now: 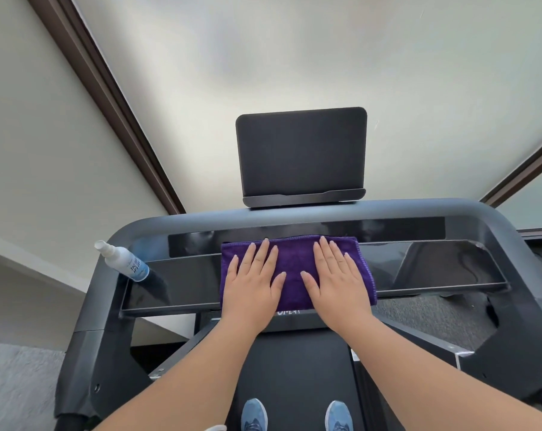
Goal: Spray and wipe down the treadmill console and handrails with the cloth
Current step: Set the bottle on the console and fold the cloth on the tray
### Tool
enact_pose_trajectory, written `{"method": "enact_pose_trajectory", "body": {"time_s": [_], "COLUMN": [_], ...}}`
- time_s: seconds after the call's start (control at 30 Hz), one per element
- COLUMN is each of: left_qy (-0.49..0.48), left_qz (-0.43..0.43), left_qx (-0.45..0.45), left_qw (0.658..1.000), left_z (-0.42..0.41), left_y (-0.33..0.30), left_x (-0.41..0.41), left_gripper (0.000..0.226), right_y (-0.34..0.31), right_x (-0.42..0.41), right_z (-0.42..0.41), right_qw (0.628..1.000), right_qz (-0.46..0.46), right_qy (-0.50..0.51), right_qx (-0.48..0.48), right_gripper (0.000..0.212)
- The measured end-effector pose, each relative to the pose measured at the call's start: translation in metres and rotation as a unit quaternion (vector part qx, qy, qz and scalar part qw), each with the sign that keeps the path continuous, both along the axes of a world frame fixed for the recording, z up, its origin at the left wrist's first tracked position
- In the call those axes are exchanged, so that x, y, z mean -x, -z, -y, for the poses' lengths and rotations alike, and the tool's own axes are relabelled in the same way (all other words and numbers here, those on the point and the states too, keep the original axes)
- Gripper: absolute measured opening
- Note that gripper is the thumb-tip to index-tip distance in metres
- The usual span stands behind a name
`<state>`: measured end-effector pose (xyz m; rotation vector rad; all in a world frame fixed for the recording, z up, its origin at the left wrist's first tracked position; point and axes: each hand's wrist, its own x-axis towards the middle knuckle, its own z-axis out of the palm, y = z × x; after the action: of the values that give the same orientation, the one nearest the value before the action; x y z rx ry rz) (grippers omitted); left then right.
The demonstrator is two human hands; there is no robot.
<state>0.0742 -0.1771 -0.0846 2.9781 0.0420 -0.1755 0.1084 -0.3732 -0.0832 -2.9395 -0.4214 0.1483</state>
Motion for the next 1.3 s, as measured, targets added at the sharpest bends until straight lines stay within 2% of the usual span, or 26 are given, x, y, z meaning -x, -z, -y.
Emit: {"method": "enact_pose_trajectory", "body": {"time_s": [0.07,0.2,0.3,0.37,0.43,0.53,0.63,0.73,0.8,0.87,0.9,0.93,0.97,1.07,1.1,1.13,1.17,1.3], "left_qy": [0.011,0.059,0.07,0.08,0.107,0.119,0.114,0.11,0.11,0.111,0.111,0.109,0.107,0.097,0.097,0.098,0.099,0.107], "left_qz": [-0.008,-0.01,-0.022,-0.031,-0.041,-0.045,-0.047,-0.054,-0.061,-0.065,-0.068,-0.07,-0.072,-0.08,-0.08,-0.08,-0.08,-0.073], "left_qx": [0.003,0.026,0.005,-0.009,-0.029,-0.058,-0.064,-0.068,-0.064,-0.059,-0.058,-0.057,-0.056,-0.055,-0.053,-0.052,-0.05,-0.005], "left_qw": [1.0,0.998,0.997,0.996,0.993,0.99,0.99,0.99,0.99,0.99,0.99,0.99,0.99,0.991,0.991,0.991,0.991,0.992], "left_z": [-0.002,-0.018,-0.032,-0.04,-0.046,-0.049,-0.047,-0.045,-0.045,-0.044,-0.044,-0.043,-0.042,-0.038,-0.037,-0.037,-0.038,-0.045], "left_y": [-0.001,-0.003,-0.001,-0.001,-0.002,-0.003,-0.004,-0.004,-0.007,-0.009,-0.01,-0.011,-0.011,-0.013,-0.013,-0.014,-0.013,-0.014], "left_x": [-0.002,0.007,0.019,0.024,0.024,0.023,0.022,0.022,0.021,0.02,0.021,0.02,0.02,0.02,0.02,0.02,0.019,0.02], "left_gripper": [0.07,0.083,0.095,0.106,0.116,0.118,0.116,0.114,0.113,0.112,0.112,0.113,0.113,0.115,0.115,0.116,0.118,0.129], "right_y": [-0.002,-0.009,-0.01,-0.01,-0.013,-0.023,-0.035,-0.041,-0.044,-0.047,-0.05,-0.052,-0.053,-0.057,-0.058,-0.058,-0.056,-0.052], "right_x": [-0.002,-0.001,0.004,0.003,-0.002,-0.01,-0.011,-0.007,0.0,0.004,0.004,0.004,0.003,-0.001,-0.001,-0.001,-0.001,0.002], "right_z": [0.002,0.026,0.054,0.068,0.079,0.091,0.094,0.086,0.075,0.062,0.054,0.047,0.041,0.029,0.027,0.025,0.024,0.023], "right_qw": [1.0,0.995,0.989,0.983,0.981,0.986,0.991,0.994,0.986,0.952,0.919,0.87,0.807,0.597,0.545,0.513,0.512,0.628], "right_qz": [-0.015,-0.033,-0.016,-0.01,-0.013,-0.034,0.011,0.091,0.082,0.011,-0.03,-0.071,-0.106,-0.163,-0.177,-0.19,-0.198,-0.166], "right_qy": [-0.015,-0.077,-0.147,-0.175,-0.181,-0.163,-0.13,-0.036,0.081,0.217,0.274,0.329,0.386,0.529,0.549,0.555,0.556,0.564], "right_qx": [-0.008,-0.053,0.0,0.047,0.066,0.03,-0.006,-0.044,-0.122,-0.217,-0.282,-0.36,-0.435,-0.58,-0.609,-0.626,-0.624,-0.51], "right_gripper": [0.08,0.089,0.104,0.106,0.1,0.089,0.071,0.044,0.025,0.034,0.041,0.047,0.049,0.04,0.033,0.027,0.024,0.019]}}
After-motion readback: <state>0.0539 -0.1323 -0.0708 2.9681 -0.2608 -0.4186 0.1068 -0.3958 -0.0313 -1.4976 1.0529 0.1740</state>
